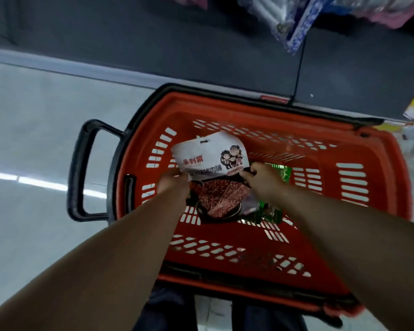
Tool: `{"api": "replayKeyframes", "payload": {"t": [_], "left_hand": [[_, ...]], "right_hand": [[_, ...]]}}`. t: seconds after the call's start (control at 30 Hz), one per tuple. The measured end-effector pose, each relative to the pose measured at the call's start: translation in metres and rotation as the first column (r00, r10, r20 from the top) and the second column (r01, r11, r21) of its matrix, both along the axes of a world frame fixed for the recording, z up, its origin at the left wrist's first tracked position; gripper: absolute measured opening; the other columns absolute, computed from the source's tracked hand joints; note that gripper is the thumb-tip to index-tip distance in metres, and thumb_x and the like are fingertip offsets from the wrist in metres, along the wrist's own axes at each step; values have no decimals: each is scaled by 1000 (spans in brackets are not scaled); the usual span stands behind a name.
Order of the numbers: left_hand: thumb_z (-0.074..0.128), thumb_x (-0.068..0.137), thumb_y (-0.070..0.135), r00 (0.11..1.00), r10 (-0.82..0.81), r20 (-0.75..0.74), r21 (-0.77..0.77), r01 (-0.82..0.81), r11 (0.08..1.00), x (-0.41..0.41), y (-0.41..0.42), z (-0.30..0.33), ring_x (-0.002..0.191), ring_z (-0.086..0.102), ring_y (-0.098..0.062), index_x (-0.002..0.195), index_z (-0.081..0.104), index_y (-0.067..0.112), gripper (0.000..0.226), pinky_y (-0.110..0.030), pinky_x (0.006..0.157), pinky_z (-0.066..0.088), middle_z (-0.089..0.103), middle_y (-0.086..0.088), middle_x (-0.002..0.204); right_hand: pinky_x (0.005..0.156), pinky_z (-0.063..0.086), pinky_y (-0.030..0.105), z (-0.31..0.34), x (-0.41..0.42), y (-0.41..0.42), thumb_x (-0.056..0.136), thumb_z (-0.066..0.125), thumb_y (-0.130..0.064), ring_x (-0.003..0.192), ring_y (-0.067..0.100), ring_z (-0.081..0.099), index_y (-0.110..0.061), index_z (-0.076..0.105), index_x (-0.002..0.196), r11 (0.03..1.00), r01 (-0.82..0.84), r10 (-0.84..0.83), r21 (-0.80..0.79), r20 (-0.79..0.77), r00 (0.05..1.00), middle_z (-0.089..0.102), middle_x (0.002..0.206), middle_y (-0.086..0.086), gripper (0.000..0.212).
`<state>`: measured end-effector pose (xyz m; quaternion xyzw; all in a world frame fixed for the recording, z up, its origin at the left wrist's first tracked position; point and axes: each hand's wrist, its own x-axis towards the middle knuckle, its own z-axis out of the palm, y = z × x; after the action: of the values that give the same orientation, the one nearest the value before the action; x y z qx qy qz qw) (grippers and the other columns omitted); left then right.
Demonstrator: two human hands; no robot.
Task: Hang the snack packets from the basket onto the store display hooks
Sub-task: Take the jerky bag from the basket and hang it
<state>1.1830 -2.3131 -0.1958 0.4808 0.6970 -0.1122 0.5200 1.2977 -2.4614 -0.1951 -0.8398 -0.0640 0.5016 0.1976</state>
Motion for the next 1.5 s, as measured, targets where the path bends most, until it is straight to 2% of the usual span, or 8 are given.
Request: {"api": "replayKeyframes", "payload": {"t": [0.27,0.5,0.63,0.77,0.9,1.07,1.3,1.5], "left_hand": [[67,88,18,923,-328,203,188,292,938,11,21,129,95,64,-24,115,68,9,28,-29,82,50,70,-9,110],[74,80,7,755,-540,372,292,457,840,31,33,295,85,70,-18,84,73,19,13,-35,88,55,74,-1,87],[72,82,3,658,-577,485,374,441,816,41,41,404,48,56,9,74,66,18,18,-14,57,48,64,18,51],[70,83,-1,517,-642,567,464,444,767,61,47,524,64,64,-3,84,67,9,10,-25,68,54,69,5,71],[65,86,0,382,-656,652,529,391,753,79,41,647,71,64,-7,94,65,7,10,-12,56,53,68,8,69],[68,84,1,213,-696,686,628,309,714,94,25,771,67,61,0,97,65,5,14,-32,87,52,67,3,78],[66,86,0,73,-744,664,721,203,663,122,-15,898,46,57,6,98,62,7,14,-4,45,44,66,1,82],[68,83,-3,5,-765,644,758,127,640,180,-72,955,75,67,-5,100,68,8,20,-20,77,54,71,-3,92]], "right_hand": [[87,53,44,114,-25,-16,96,53,-29,95,30,64,-9,65,112,919,376,-382,116,32,923,68,105,12,28],[62,38,26,281,-19,-25,96,54,-23,72,18,54,-5,68,89,845,462,-511,272,150,847,61,89,12,24],[72,42,27,385,-15,-28,93,58,-31,72,17,54,-16,64,87,806,478,-554,349,160,817,59,79,3,18],[66,51,42,503,1,-32,93,58,-31,66,25,53,-17,51,84,739,500,-619,450,163,768,52,73,9,18],[53,47,25,626,10,-38,95,55,-27,59,20,39,-9,40,69,684,443,-673,580,269,689,38,64,11,35],[71,54,48,754,17,-54,95,56,-27,64,23,41,-12,33,61,627,355,-721,693,345,600,37,64,11,43],[65,49,40,872,44,-95,95,56,-25,62,22,41,-14,31,59,540,191,-775,819,396,493,38,69,12,45],[53,39,24,926,115,-152,92,60,-25,59,18,41,-16,38,60,553,93,-787,828,484,383,38,61,10,40]]}}
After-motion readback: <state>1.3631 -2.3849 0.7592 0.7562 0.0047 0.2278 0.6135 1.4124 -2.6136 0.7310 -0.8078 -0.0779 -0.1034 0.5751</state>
